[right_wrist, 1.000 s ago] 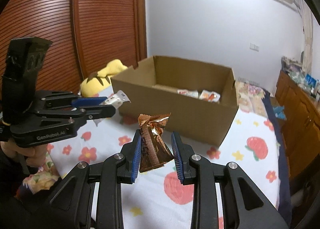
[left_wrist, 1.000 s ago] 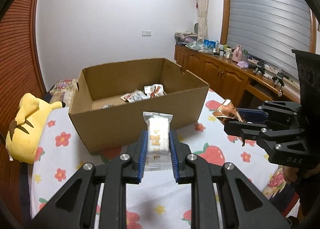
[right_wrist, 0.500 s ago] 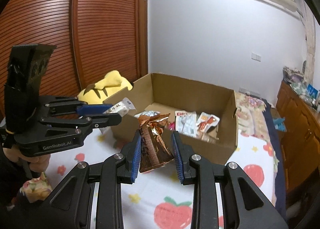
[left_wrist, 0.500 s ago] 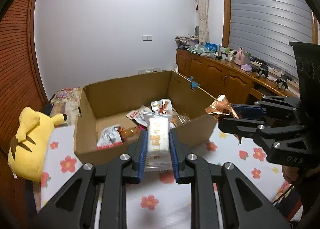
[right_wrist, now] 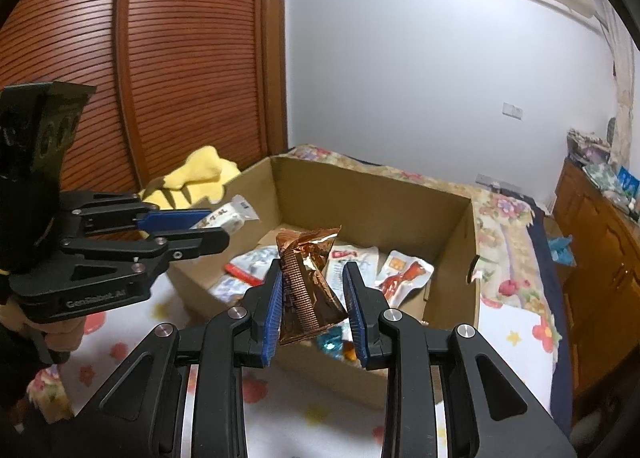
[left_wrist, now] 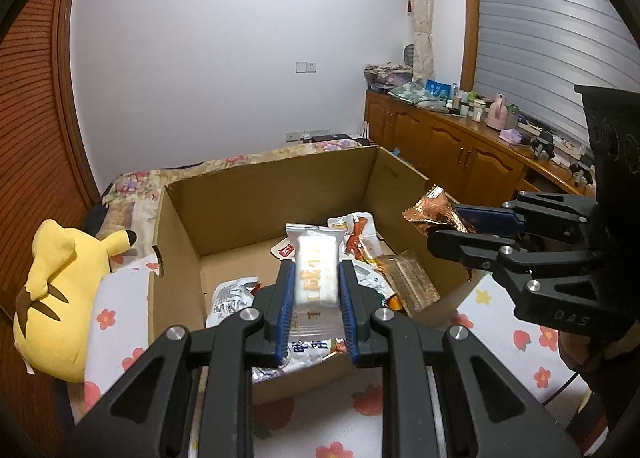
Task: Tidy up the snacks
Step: 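Lift and carry the white pastry and bronze candy over the box with both tools, then open both tools to drop the white pastry and bronze candy into the box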
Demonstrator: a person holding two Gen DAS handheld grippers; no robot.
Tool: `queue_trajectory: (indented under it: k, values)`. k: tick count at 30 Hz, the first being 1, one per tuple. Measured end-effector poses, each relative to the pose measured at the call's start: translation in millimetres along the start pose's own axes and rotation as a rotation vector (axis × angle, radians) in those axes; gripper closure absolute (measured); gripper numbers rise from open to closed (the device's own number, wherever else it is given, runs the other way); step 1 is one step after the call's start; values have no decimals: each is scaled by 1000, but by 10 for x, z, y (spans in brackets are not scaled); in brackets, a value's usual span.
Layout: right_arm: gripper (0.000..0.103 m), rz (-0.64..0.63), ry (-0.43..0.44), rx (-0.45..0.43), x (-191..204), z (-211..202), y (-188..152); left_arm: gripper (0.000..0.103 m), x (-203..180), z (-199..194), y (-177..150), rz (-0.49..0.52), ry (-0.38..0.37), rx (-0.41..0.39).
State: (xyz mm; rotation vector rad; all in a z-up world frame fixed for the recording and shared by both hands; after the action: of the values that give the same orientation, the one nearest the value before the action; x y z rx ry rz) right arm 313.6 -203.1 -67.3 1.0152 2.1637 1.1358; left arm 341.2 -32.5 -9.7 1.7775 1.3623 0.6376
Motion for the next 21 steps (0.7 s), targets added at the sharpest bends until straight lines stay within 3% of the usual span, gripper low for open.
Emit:
queue_trajectory:
  k: [16,19,21]
  values:
    - [71,53,-36,65,-206,377,-54,83,141,283,24,-14,39,38]
    - [69,57,-37,70,-222,383,-73,83,141,309,26,-14,44,41]
    - [62,61,-42,74,-236,398,-79,83,150,319,23,-17,50,42]
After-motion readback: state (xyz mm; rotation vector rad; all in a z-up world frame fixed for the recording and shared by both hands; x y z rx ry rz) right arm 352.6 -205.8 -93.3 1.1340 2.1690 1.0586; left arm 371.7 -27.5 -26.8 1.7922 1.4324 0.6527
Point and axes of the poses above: each gripper's, at about its wrist camera, not at the fingertips, and z roughly the way its jaws point, x to its left, y to its top, the point moved 6 cm from there along z, roughly the way its jaws point, and after that the axes turned 2 degrees about -y, right-handed, at the moved point
